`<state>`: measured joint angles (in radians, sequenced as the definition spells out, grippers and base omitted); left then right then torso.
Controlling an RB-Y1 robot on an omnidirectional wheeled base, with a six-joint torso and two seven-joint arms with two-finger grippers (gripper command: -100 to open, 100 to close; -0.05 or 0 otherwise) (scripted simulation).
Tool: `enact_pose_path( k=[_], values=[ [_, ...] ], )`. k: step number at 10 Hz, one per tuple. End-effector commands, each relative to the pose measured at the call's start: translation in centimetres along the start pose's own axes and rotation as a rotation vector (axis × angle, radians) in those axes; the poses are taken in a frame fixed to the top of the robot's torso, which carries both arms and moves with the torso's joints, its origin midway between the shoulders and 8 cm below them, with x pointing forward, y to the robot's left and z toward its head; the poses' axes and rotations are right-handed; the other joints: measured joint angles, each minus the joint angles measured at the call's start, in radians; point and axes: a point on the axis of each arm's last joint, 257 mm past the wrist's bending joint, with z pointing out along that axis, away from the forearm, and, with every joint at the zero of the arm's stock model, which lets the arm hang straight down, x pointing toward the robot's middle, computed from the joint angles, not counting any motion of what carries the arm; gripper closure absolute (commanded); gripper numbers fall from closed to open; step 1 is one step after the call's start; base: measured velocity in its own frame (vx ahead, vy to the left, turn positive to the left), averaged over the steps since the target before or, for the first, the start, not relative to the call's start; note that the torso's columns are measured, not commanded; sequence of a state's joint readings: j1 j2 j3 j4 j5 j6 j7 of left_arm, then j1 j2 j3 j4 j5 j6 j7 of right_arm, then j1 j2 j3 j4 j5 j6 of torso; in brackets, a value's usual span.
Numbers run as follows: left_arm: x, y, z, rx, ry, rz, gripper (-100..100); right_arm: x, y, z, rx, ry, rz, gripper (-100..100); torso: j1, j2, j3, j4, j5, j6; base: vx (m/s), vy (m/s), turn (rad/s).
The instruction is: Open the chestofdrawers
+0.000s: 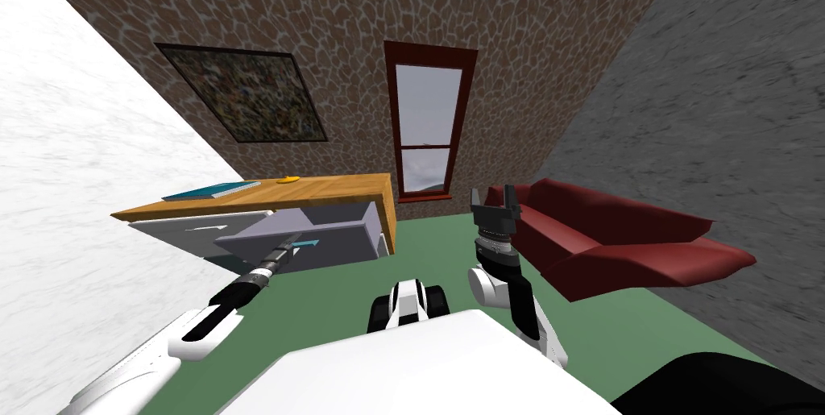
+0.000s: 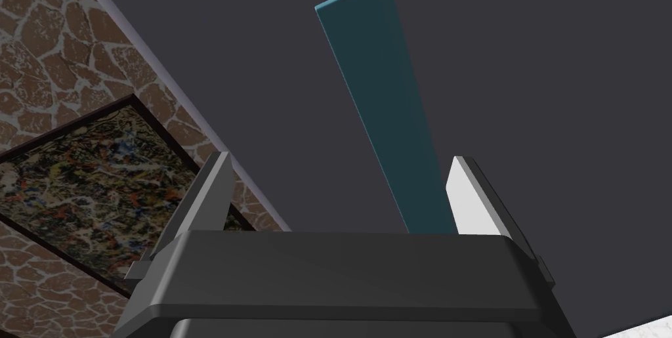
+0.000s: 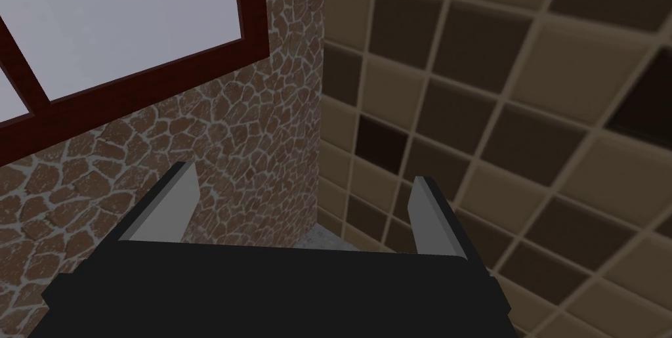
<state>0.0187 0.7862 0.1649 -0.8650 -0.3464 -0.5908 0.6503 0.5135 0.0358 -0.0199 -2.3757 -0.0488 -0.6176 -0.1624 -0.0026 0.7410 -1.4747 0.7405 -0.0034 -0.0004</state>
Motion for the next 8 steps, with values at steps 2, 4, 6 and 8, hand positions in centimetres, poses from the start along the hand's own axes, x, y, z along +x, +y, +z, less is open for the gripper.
enact_pose_path(
  k=[2,4,6,8],
  values=[
    [-1.5,-1.0,-0.2,0.004,-0.002,-0.003,-100,0.0,0.0,0.0,0.000,0.000,0.000,0,-0.001,0.001,0.000,0.002,-0.003,0.000,-0.003,-0.030,0.004],
    [-0.9,-0.1,-0.4,-0.011,0.004,-0.007,0,0.0,0.0,0.0,0.000,0.000,0.000,0,-0.003,0.001,0.000,0.001,-0.002,0.000,0.000,0.000,0.000],
    [-0.8,0.3,-0.6,-0.017,0.005,-0.010,0,0.0,0.0,0.0,0.000,0.000,0.000,0,-0.002,-0.001,-0.001,0.000,-0.001,0.000,0.000,0.000,0.000],
    [-0.7,0.5,-0.6,-0.020,0.005,-0.012,0,0.0,0.0,0.0,0.000,0.000,0.000,0,-0.001,-0.002,-0.001,-0.001,0.000,0.001,0.000,0.000,0.000]
  ],
)
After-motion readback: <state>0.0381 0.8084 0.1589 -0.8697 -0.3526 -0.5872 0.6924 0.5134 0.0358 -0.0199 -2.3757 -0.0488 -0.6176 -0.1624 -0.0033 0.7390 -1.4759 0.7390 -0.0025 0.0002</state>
